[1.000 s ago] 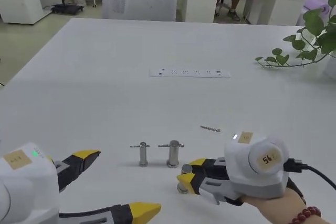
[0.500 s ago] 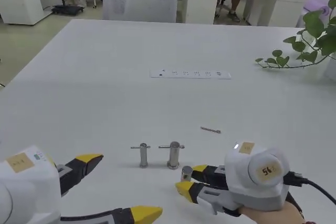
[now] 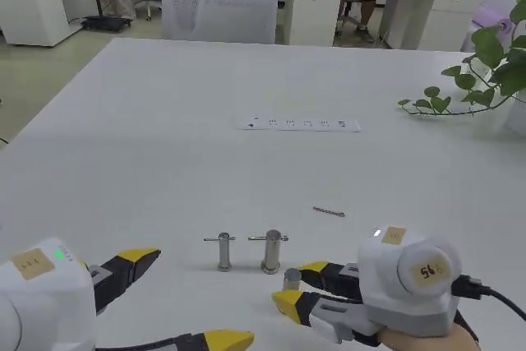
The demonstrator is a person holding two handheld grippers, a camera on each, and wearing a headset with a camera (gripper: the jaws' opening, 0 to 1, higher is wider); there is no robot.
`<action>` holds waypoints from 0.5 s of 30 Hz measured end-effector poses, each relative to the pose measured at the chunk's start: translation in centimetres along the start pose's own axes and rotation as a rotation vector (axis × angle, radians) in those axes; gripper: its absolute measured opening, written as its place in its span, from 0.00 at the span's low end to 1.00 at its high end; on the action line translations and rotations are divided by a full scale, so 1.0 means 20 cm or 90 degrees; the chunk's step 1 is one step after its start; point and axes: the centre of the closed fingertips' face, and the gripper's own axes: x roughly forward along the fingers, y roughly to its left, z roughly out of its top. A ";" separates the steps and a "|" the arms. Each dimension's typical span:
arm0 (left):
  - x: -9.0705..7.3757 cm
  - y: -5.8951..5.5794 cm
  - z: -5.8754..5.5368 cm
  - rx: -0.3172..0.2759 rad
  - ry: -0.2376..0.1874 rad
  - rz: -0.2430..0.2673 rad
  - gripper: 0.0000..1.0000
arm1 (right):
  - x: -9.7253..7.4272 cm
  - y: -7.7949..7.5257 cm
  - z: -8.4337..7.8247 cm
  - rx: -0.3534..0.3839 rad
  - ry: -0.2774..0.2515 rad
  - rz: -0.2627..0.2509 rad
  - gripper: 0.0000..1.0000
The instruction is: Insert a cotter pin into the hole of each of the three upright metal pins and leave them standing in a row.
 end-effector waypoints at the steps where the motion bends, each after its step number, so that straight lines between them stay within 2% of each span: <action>1: 0.00 0.00 0.00 0.000 0.000 0.000 0.87 | -0.01 0.00 0.01 0.001 -0.002 0.001 0.30; 5: 0.00 -0.01 0.00 0.001 0.000 -0.002 0.87 | -0.03 0.00 0.01 0.015 0.008 0.003 0.34; 15: 0.01 -0.01 0.01 0.004 -0.002 -0.003 0.88 | -0.11 -0.07 0.08 0.015 -0.002 -0.006 0.36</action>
